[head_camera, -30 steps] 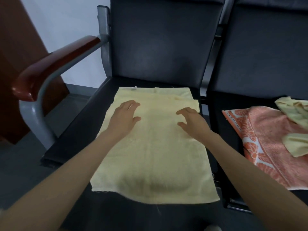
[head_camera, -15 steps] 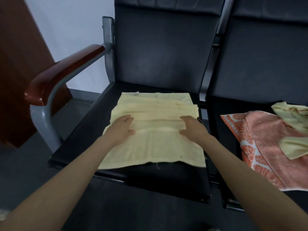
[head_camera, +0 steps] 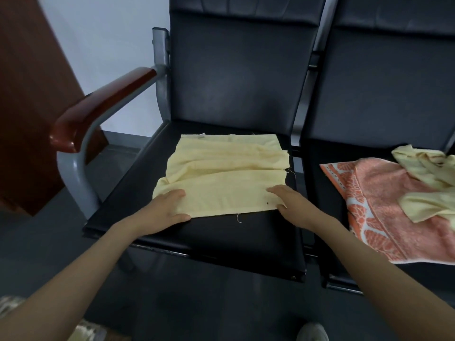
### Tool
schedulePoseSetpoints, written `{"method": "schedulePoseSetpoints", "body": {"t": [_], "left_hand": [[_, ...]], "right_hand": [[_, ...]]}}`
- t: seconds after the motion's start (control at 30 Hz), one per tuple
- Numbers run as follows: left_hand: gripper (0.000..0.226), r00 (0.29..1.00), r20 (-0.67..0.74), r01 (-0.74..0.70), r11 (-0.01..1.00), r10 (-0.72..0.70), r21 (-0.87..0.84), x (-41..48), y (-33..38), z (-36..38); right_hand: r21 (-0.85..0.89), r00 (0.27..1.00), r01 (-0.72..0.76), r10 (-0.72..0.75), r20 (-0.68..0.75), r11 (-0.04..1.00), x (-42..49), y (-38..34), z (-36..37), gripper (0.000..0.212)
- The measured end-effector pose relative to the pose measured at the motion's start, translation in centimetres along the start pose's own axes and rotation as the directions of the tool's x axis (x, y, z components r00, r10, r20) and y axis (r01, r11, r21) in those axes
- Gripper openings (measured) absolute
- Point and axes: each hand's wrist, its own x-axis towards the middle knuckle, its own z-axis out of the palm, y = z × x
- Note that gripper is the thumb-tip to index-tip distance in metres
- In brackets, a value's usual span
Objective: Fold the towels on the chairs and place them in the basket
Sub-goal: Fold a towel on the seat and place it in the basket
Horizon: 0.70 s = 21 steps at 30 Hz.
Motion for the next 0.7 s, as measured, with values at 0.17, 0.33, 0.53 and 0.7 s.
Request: {"method": "schedulePoseSetpoints", "body": {"t": [0.17, 0.33, 0.53, 0.7], "left_hand": [[0.009, 0.977, -0.205, -0.061, 0.998, 0.058, -0.010, 0.6, -1.2, 0.1], [0.015, 0.975, -0.223, 0.038, 0.979, 0.007, 0.199, -0.2, 0.3, 0.7], [0.010, 0.941, -0.336, 0.034, 0.973, 0.045, 0.228, -4.0, 4.9, -2.9], [0.009, 0.801, -0.597, -0.088, 0.995, 0.043, -0.046, -8.8, 8.5, -7.4]], "right_hand": [[-0.083, 0.995, -0.015, 0.006, -0.101, 0.996, -0.6, 1.0, 1.3, 0.034], [-0.145, 0.972, -0.154, 0.124, -0.197, 0.977, -1.0, -0.9, 1.7, 0.022], [0.198, 0.902, -0.159, 0.224, -0.370, 0.967, -4.3, -4.0, -3.1, 0.011], [0.408, 0.807, -0.028, 0.262, -0.530, 0.913, -10.0, -9.1, -11.0, 0.013]]}}
